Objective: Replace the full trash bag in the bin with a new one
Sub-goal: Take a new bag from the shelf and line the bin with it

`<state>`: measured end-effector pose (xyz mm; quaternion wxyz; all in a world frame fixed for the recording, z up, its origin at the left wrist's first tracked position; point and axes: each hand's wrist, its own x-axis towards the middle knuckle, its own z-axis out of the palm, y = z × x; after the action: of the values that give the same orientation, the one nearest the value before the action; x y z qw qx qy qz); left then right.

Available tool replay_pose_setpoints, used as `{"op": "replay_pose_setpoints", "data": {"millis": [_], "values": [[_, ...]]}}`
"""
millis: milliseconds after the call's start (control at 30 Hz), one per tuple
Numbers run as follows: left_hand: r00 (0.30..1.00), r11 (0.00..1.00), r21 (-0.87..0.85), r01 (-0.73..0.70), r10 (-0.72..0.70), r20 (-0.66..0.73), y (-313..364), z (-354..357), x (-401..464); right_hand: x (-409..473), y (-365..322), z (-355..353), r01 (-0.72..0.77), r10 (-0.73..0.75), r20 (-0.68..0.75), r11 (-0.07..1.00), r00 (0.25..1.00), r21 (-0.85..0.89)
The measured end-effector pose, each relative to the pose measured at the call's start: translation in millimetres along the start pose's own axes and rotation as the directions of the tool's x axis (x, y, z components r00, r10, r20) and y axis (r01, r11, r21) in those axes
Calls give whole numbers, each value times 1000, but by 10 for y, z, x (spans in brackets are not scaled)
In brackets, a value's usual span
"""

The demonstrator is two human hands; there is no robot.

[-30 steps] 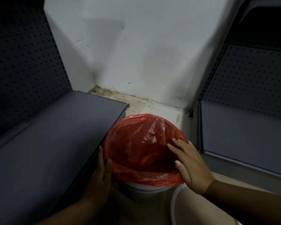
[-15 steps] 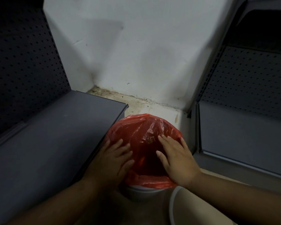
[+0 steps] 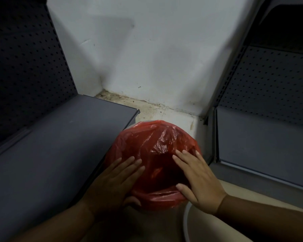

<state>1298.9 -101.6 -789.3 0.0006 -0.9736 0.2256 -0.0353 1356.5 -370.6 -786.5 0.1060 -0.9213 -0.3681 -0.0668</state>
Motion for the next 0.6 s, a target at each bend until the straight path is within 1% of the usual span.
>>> {"op": "replay_pose_setpoints", "data": {"millis": [100,133,167,200,233,267,300,333,367,400,433,467,600], "values": [[997,999,15,-29,30,-67,-31,42,-26,-20,93,-14,36,-36,13,997,999,62],[995,999,14,-40,41,-91,-51,44,-30,-7,124,-37,21,-21,-3,995,1000,96],[991,999,-16,-38,36,-127,-82,57,-31,26,150,-71,-21,26,-31,989,999,145],[988,995,-99,-5,-10,-154,-106,49,-16,75,171,-110,-85,101,-62,974,993,211],[974,976,-212,55,-99,-202,-116,28,18,146,182,-158,-166,195,-72,941,978,294],[940,927,-352,129,-227,-254,-116,-2,74,232,179,-206,-249,288,-48,890,957,381],[893,830,-520,203,-375,-249,-95,-62,147,320,173,-243,-319,359,-3,833,934,452],[848,696,-666,270,-499,-179,-67,-123,238,407,171,-258,-377,403,56,787,913,488],[810,580,-753,312,-577,-108,-40,-171,324,489,166,-262,-427,434,107,760,895,490],[782,505,-787,353,-622,-49,-24,-203,403,558,162,-256,-463,457,138,744,879,481],[764,480,-786,389,-645,-16,-23,-216,462,611,165,-236,-487,479,150,729,865,480],[756,476,-775,415,-655,2,-33,-211,503,649,171,-211,-503,498,152,713,854,488],[750,471,-732,492,-657,81,-107,-162,598,699,197,-124,-533,539,154,674,828,512]]}}
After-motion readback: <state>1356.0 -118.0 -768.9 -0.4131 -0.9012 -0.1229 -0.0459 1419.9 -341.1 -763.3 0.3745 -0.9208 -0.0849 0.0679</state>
